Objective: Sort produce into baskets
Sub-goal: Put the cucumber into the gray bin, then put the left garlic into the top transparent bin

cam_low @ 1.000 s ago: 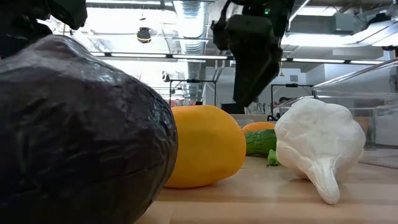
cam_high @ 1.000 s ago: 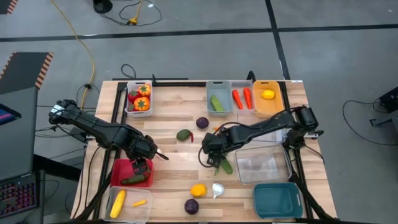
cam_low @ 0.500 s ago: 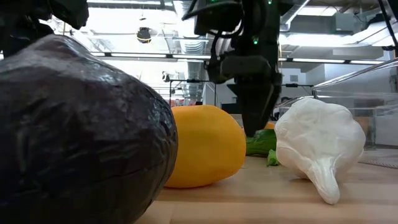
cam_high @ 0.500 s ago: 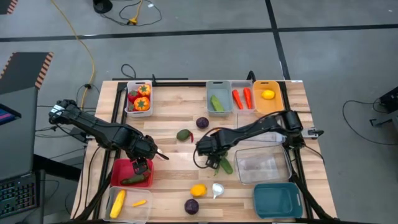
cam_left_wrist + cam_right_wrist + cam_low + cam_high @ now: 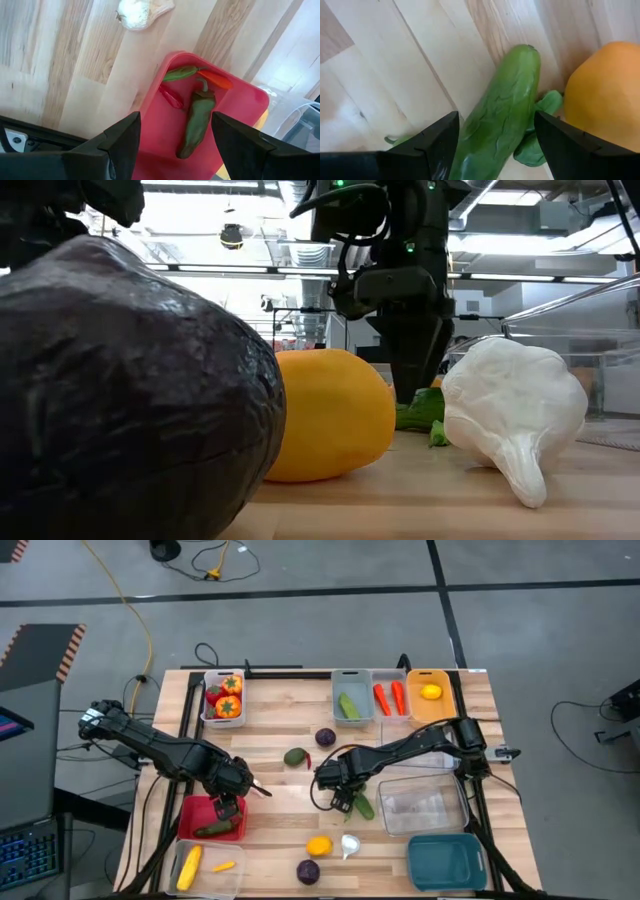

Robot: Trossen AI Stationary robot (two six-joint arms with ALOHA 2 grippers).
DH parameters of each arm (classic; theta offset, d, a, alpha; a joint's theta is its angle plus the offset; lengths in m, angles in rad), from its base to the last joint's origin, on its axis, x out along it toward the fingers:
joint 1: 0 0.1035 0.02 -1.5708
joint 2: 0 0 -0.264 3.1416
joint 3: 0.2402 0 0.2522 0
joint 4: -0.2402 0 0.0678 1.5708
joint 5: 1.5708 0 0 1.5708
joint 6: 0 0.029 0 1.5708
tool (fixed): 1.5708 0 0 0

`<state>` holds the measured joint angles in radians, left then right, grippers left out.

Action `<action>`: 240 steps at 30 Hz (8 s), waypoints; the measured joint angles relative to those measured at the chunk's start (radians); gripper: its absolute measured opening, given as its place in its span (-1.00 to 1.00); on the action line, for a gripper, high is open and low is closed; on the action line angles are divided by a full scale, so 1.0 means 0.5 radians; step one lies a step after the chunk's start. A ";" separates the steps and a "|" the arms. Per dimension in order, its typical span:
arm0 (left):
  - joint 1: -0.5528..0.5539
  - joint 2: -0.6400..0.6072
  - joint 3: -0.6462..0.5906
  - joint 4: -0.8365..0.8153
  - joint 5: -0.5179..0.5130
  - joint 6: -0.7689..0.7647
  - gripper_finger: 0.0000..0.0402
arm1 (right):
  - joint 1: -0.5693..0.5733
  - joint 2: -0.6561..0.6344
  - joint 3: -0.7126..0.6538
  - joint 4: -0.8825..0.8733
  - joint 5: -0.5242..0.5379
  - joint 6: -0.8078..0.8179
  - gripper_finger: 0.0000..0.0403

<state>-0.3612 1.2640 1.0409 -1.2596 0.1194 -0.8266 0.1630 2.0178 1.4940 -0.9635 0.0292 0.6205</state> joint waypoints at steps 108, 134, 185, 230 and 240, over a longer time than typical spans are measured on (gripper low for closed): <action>0.000 -0.001 -0.002 0.191 -0.219 0.074 0.15 | -1.362 -0.002 0.832 -0.226 0.390 -0.678 0.13; 0.148 0.420 -0.002 0.321 -0.614 0.774 0.15 | -1.163 -0.056 1.057 -0.728 0.395 -0.911 0.19; 0.341 0.880 -0.002 0.521 -0.355 1.143 0.15 | 0.540 -1.212 -0.414 0.159 1.113 0.018 0.19; 0.341 0.877 -0.110 0.588 -0.335 1.142 -0.48 | 0.744 -1.192 -0.719 0.852 1.095 0.000 0.19; 0.341 0.880 -0.021 0.590 -0.335 1.141 -0.50 | 0.742 -1.192 -0.719 0.851 1.095 -0.007 0.19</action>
<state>-0.1905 1.7039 1.0304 -0.9646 -0.0483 -0.2561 0.5343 1.4218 1.1347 -0.5378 0.5770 0.6170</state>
